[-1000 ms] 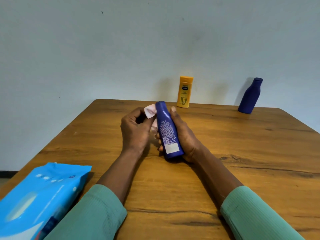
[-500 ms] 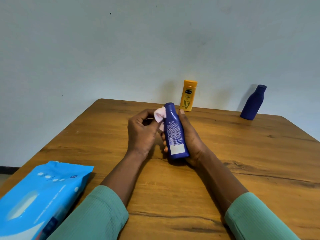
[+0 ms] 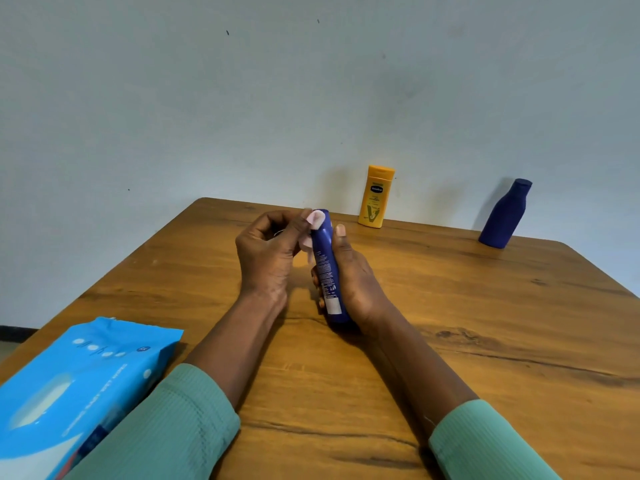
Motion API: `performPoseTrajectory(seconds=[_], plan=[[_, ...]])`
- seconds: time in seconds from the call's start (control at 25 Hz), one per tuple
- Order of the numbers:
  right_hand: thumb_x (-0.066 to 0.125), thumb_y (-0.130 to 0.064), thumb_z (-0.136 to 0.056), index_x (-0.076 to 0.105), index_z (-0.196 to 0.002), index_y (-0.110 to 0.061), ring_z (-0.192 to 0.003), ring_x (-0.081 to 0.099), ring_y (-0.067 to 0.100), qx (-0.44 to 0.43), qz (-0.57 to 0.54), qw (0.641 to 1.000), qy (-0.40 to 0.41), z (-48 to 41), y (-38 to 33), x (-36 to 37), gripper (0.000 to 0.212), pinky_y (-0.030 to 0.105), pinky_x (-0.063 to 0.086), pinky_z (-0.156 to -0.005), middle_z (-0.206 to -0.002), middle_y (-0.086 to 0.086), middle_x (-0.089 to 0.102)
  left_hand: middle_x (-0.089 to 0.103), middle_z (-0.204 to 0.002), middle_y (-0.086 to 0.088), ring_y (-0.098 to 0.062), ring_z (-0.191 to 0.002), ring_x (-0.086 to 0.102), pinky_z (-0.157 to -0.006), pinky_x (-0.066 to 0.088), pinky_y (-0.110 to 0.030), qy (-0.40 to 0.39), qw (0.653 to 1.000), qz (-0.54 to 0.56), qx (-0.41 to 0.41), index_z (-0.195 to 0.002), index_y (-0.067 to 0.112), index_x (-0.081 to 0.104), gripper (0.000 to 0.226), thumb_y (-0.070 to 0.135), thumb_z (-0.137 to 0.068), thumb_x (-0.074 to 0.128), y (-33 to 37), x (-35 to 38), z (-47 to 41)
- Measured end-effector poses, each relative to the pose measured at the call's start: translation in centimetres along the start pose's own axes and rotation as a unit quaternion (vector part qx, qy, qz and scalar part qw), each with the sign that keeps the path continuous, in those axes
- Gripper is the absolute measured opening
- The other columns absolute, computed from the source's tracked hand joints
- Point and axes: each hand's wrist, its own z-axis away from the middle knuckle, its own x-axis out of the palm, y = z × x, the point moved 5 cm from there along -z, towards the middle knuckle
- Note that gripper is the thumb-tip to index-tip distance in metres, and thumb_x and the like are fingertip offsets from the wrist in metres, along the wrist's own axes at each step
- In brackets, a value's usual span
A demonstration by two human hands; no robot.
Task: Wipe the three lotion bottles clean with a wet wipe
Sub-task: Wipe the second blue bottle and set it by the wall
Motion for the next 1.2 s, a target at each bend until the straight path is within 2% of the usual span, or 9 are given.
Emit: performPoseTrajectory(seconds=[0.2,0.28,0.36,0.4,0.48,0.6,0.8,1.0,1.2], plan=[[0.030,-0.077,-0.099,0.064,-0.114,-0.015,-0.076,0.060,0.024,-0.020,-0.030,0.999,0.025,0.3,0.1,-1.3,0.073,0.039,0.051,-0.067,-0.085,0.007,0.065,0.076,-0.082,-0.006,-0.022,-0.083,0.072,-0.084,0.064,-0.048,-0.107,0.984,-0.140,0.011,-0.090,0.005,0.074,0.021,0.019,-0.080,0.086,-0.2,0.8,0.9],[0.030,-0.077,-0.099,0.060,-0.131,-0.027,-0.094,0.063,0.025,-0.054,0.004,0.998,0.030,0.5,-0.3,-0.7,0.067,0.040,0.053,-0.079,-0.108,0.008,0.069,0.076,-0.082,-0.009,-0.026,-0.082,0.072,-0.084,0.064,-0.049,-0.074,0.991,-0.111,0.032,-0.090,0.003,0.075,0.021,0.016,-0.080,0.088,0.6,0.9,0.4],[0.029,-0.070,-0.103,0.040,-0.153,-0.043,-0.129,0.054,0.017,-0.111,0.077,0.990,0.037,0.8,-0.8,0.5,0.058,0.037,0.047,-0.101,-0.145,-0.002,0.058,0.074,-0.080,-0.013,-0.029,-0.078,0.070,-0.083,0.064,-0.045,-0.032,0.996,-0.061,0.049,-0.092,-0.001,0.075,0.023,0.013,-0.081,0.088,1.4,0.4,-0.2],[0.030,-0.066,-0.104,0.031,-0.158,-0.044,-0.134,0.050,0.014,-0.138,0.120,0.982,0.043,1.0,-1.1,0.9,0.058,0.034,0.044,-0.104,-0.152,-0.005,0.054,0.073,-0.078,-0.012,-0.027,-0.077,0.070,-0.080,0.064,-0.043,-0.022,0.998,-0.044,0.046,-0.090,-0.001,0.075,0.021,0.012,-0.081,0.088,1.3,0.1,-0.2],[0.034,-0.064,-0.105,0.025,-0.160,-0.040,-0.124,0.057,0.012,-0.172,0.221,0.957,0.076,1.3,-1.5,0.7,0.061,0.029,0.047,-0.096,-0.146,-0.003,0.058,0.072,-0.078,-0.006,-0.021,-0.078,0.070,-0.074,0.063,-0.037,-0.026,0.999,-0.041,0.007,-0.087,0.006,0.074,0.017,0.012,-0.080,0.088,0.4,-0.2,0.3],[0.038,-0.065,-0.104,0.028,-0.155,-0.028,-0.103,0.061,0.014,-0.154,0.343,0.918,0.128,1.4,-1.4,-0.6,0.064,0.037,0.054,-0.087,-0.129,0.003,0.063,0.072,-0.076,0.000,-0.015,-0.077,0.071,-0.070,0.060,-0.031,-0.052,0.996,-0.069,-0.026,-0.082,0.009,0.072,0.015,0.010,-0.079,0.087,-0.6,0.0,0.6],[0.045,-0.062,-0.102,0.034,-0.150,-0.016,-0.105,0.055,0.017,-0.144,0.435,0.881,0.119,1.3,-1.5,0.7,0.067,0.029,0.042,-0.084,-0.129,0.007,0.058,0.074,-0.080,-0.004,-0.018,-0.078,0.070,-0.074,0.063,-0.034,0.017,0.998,-0.052,-0.016,-0.088,0.005,0.073,0.021,0.016,-0.079,0.089,-0.5,-1.4,-0.5],[0.058,-0.056,-0.098,0.036,-0.144,-0.021,-0.102,0.053,0.015,-0.124,0.472,0.856,0.170,1.8,-1.7,-1.0,0.062,0.032,0.048,-0.084,-0.123,0.004,0.059,0.076,-0.084,0.001,-0.015,-0.088,0.075,-0.080,0.064,-0.035,-0.082,0.987,-0.136,-0.029,-0.085,0.010,0.073,0.018,0.014,-0.078,0.089,-1.6,-0.3,1.0],[0.061,-0.064,-0.093,0.038,-0.143,-0.026,-0.106,0.051,0.014,-0.143,0.495,0.844,0.153,1.9,-2.1,-0.1,0.067,0.028,0.042,-0.083,-0.128,0.000,0.057,0.075,-0.087,-0.006,-0.020,-0.087,0.071,-0.080,0.064,-0.040,0.062,0.996,-0.056,-0.027,-0.086,0.011,0.073,0.021,0.022,-0.077,0.089,-1.5,-1.6,0.4]])
